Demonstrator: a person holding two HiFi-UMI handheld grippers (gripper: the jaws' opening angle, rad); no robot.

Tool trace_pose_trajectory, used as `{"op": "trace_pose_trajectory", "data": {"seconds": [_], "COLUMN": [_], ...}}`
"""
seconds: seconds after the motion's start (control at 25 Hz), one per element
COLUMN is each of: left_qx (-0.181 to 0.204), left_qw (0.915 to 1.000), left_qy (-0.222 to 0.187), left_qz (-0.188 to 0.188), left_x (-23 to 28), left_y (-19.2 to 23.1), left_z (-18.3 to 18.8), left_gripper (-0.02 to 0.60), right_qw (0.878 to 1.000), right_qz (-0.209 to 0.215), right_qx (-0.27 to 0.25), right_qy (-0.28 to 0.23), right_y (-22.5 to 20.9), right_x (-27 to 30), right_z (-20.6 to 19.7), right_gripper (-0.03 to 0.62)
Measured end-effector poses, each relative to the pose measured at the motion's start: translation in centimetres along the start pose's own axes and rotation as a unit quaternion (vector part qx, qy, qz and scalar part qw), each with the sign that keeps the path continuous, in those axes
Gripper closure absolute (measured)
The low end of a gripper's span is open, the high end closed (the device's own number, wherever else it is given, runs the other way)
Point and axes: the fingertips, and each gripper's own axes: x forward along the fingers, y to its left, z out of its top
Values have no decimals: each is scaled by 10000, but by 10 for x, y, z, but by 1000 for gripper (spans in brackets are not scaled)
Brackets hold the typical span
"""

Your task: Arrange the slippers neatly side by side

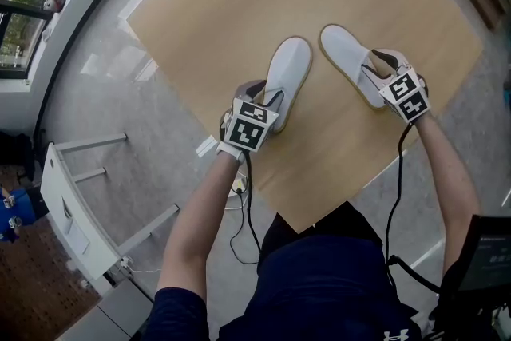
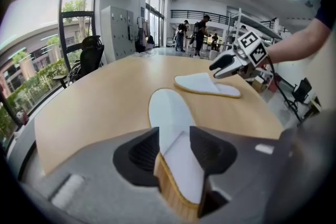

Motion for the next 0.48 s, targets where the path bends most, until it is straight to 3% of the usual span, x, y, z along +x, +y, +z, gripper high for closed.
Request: {"op": "trace_pose_trajectory", "data": {"seconds": [0.2, 0.48], "left_qx": [149, -24], "left_qw": [9997, 9996], "left_qy": [155, 293], "left_qz": [-71, -50], "left_x": [19, 37], "left_y": [-7, -6], "left_z": [-5, -19], "left_gripper": [399, 399], "right_qw": [9999, 9988], "right_qz": [116, 414], "right_qx": [-58, -22], "right_qy": [55, 265], "right_y": [8, 31], "right_x": [18, 38], "right_z": [-8, -24], "right_gripper": [398, 416]}}
